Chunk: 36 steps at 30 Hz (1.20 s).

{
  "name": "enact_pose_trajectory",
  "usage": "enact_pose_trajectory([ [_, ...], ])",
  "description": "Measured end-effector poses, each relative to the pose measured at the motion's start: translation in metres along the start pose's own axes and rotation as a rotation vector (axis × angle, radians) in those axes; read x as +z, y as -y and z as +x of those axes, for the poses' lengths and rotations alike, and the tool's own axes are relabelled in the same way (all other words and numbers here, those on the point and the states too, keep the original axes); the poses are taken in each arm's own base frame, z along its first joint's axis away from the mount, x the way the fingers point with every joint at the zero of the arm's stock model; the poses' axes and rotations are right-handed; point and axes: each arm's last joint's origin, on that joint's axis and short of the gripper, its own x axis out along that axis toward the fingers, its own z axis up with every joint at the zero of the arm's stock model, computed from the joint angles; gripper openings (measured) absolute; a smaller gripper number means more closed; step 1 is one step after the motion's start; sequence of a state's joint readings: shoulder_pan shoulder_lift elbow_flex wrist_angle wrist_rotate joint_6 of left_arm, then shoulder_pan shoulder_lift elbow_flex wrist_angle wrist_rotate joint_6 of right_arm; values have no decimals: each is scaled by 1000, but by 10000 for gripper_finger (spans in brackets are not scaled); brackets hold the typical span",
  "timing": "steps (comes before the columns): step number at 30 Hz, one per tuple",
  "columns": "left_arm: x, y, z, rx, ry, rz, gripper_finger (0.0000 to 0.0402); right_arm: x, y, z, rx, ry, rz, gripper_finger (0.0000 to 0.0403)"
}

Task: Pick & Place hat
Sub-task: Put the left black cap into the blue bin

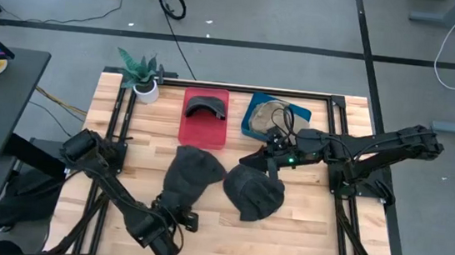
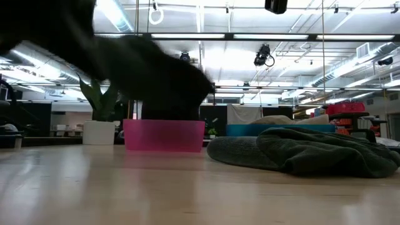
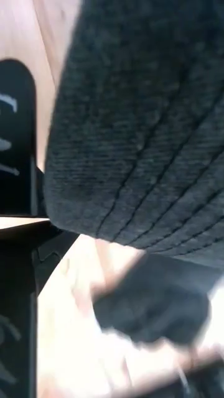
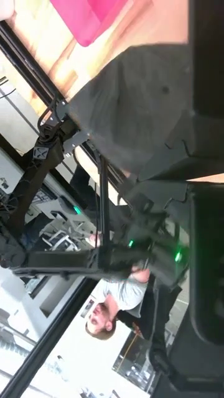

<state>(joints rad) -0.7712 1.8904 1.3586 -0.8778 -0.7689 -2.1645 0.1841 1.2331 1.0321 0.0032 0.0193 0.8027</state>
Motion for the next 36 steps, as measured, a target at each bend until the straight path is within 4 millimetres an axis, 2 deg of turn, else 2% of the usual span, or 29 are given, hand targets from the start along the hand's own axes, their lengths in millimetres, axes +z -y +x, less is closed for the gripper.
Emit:
enact_pose_trajectory([
  [7,31,42,-32,-90,19,-84,2,0,0,0,0,0,-42,6],
  [14,51,72,-57,-176,38,-129,2,0,-1,0,7,0,-84,6],
  [19,69,91,-82,-254,115,-121,0,5,-9,-1,121,24,-115,6],
  [28,118,124,-138,-407,399,-47,1,30,-37,-22,434,240,-140,6],
  [32,137,133,-159,-416,446,46,1,34,-42,-32,468,255,-158,6],
  [36,144,136,-170,-397,453,215,0,32,-40,-36,454,214,-175,6],
])
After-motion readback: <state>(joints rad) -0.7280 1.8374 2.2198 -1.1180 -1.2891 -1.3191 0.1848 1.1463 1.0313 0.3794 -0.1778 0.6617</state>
